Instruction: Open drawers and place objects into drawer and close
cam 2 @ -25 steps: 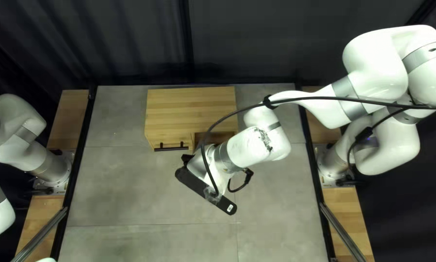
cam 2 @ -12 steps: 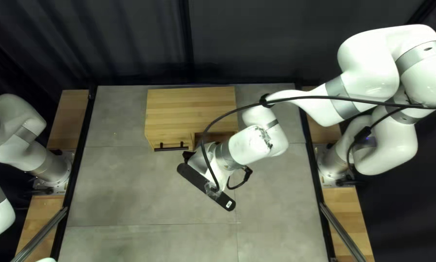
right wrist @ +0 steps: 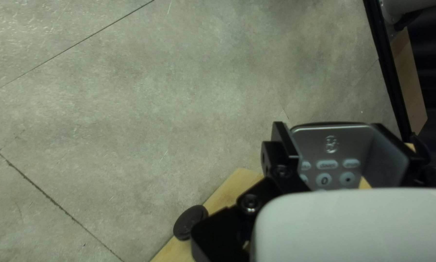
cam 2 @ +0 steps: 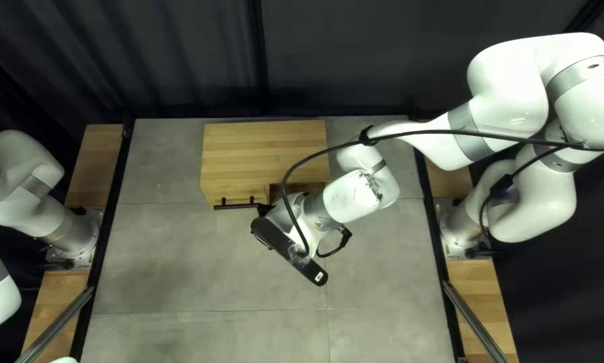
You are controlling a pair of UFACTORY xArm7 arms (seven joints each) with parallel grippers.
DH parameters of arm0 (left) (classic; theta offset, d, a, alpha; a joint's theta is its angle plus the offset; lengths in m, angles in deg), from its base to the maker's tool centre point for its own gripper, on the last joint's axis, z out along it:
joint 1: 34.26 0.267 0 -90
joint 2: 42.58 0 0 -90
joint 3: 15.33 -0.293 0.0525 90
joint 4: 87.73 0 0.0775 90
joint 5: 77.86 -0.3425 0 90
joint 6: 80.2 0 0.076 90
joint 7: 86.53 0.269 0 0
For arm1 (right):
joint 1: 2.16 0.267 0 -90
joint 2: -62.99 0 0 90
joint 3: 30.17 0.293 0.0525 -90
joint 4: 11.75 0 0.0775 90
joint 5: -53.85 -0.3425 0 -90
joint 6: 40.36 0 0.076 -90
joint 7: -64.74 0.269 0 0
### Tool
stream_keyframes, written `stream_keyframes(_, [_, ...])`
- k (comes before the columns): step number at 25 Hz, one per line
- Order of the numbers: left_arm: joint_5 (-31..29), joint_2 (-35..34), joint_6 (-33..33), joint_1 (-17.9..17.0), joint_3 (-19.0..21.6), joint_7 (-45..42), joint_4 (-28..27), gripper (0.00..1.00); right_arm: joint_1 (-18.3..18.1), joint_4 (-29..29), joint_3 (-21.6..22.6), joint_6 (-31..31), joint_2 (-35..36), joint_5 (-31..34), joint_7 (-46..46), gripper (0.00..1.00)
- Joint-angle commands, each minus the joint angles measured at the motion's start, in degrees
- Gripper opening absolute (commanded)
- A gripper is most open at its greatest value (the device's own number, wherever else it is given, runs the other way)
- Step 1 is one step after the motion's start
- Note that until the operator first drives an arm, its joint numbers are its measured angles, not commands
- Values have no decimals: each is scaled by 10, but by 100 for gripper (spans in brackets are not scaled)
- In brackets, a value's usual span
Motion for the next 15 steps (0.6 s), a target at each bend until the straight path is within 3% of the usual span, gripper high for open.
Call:
stream_keyframes(1, [0,0,0,0,0,0,0,100,135,19,-104,11,-21,-268,-238,0])
stream_keyframes(2, [0,0,0,0,0,0,0,100,181,14,-139,31,-29,-352,-316,0])
stream_keyframes(4, [0,0,0,0,0,0,0,100,220,3,-171,62,-39,-441,-409,0])
stream_keyframes(6, [0,0,0,0,0,0,0,100,233,-6,-183,86,-43,-500,-476,0])
stream_keyframes(10, [0,0,0,0,0,0,0,100,242,-16,-195,109,-37,-563,-557,0])
stream_keyframes(15, [0,0,0,0,0,0,0,100,241,-36,-202,146,-33,-571,-592,0])
